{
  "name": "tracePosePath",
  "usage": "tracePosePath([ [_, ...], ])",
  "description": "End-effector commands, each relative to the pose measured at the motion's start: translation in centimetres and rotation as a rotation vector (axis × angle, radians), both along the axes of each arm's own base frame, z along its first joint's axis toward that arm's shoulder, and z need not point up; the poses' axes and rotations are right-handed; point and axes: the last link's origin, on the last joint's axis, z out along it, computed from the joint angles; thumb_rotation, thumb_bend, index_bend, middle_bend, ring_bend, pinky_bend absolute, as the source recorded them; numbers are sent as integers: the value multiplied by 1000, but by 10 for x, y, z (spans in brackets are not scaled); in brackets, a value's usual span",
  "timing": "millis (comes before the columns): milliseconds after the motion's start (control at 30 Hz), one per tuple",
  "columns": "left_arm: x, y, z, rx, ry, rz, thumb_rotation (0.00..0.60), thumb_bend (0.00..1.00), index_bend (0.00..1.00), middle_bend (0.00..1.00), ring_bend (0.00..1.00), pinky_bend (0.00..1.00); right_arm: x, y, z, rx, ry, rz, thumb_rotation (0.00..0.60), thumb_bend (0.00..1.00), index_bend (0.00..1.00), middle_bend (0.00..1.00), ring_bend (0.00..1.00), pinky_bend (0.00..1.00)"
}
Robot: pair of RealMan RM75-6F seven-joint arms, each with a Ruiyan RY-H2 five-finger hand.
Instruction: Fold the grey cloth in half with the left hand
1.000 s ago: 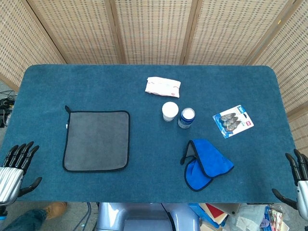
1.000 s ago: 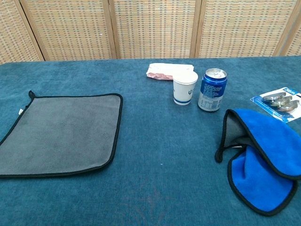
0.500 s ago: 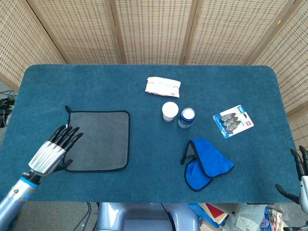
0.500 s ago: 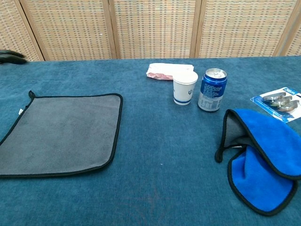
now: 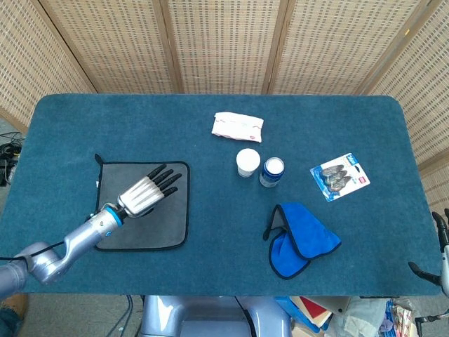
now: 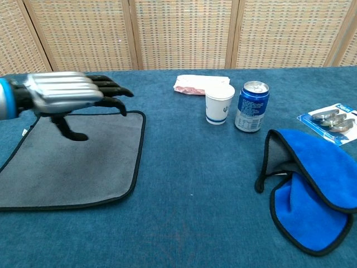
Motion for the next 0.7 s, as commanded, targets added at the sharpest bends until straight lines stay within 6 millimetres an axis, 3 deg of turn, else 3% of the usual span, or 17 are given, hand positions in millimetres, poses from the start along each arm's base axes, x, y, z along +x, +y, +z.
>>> tracePosePath([
  [33, 20, 15, -17, -8, 50, -38, 600, 306, 223, 0, 0, 0, -3, -3, 0, 1, 7, -14, 600, 0, 0, 0, 0, 0],
  [200, 34, 27, -33, -24, 117, -64, 600, 309, 282, 0, 0, 0, -3, -4, 0, -5, 15, -22, 600, 0, 0, 0, 0, 0],
  [700, 39, 36, -65, -37, 178, -74, 600, 310, 284, 0, 0, 0, -9, -5, 4, -22, 14, -47, 600, 0, 0, 0, 0, 0],
])
